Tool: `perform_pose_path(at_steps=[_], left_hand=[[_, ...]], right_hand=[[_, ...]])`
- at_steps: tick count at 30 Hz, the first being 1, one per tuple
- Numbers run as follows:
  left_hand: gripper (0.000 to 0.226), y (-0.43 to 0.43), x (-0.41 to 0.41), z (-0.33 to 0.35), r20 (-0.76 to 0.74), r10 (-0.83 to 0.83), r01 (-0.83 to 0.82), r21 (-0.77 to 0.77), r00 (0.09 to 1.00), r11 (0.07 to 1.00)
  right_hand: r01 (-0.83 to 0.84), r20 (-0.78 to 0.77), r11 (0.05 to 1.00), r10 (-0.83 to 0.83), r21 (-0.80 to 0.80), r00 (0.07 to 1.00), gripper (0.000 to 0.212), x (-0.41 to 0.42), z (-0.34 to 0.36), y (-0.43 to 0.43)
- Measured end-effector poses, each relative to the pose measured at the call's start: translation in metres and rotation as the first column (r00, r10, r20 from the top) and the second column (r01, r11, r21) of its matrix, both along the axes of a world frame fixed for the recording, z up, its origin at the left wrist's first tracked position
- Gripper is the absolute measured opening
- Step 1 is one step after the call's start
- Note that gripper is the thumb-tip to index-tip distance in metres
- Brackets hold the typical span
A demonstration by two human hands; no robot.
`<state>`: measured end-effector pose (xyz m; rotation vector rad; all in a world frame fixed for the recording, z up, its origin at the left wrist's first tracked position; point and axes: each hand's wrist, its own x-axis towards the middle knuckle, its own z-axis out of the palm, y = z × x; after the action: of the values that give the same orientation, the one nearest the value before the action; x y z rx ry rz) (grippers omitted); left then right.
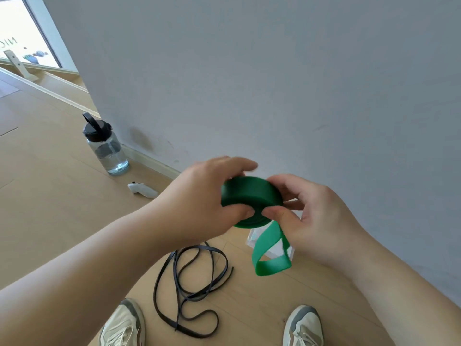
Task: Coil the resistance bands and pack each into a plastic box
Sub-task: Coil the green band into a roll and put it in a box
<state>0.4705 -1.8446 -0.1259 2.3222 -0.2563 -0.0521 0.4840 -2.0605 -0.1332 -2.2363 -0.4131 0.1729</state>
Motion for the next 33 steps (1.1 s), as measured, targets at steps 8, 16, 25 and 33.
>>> perform_pose_path(at_steps=[8, 16, 25, 33], left_hand=[[0.031, 0.005, 0.003, 0.003, -0.160, 0.079, -0.120, -0.263, 0.984, 0.957], [0.027, -0.001, -0.004, 0.004, -0.371, 0.048, -0.260, -0.548, 0.928, 0.795], [0.041, -0.006, -0.006, 0.001, -0.084, 0.052, -0.045, 0.086, 0.995, 0.995], [0.040, 0.004, 0.003, 0.002, -0.200, 0.099, -0.122, -0.110, 0.975, 0.986]], right_hand=[[0.079, -0.317, 0.934, 0.039, 0.349, 0.948, 0.042, 0.011, -0.005, -0.011], [0.086, -0.317, 0.870, 0.083, 0.485, 0.945, 0.033, 0.010, -0.003, -0.009], [-0.121, 0.132, 0.978, 0.144, -0.168, 0.981, 0.027, 0.003, -0.001, 0.006], [0.053, -0.285, 0.967, 0.021, 0.250, 0.958, 0.044, 0.014, -0.005, -0.011]])
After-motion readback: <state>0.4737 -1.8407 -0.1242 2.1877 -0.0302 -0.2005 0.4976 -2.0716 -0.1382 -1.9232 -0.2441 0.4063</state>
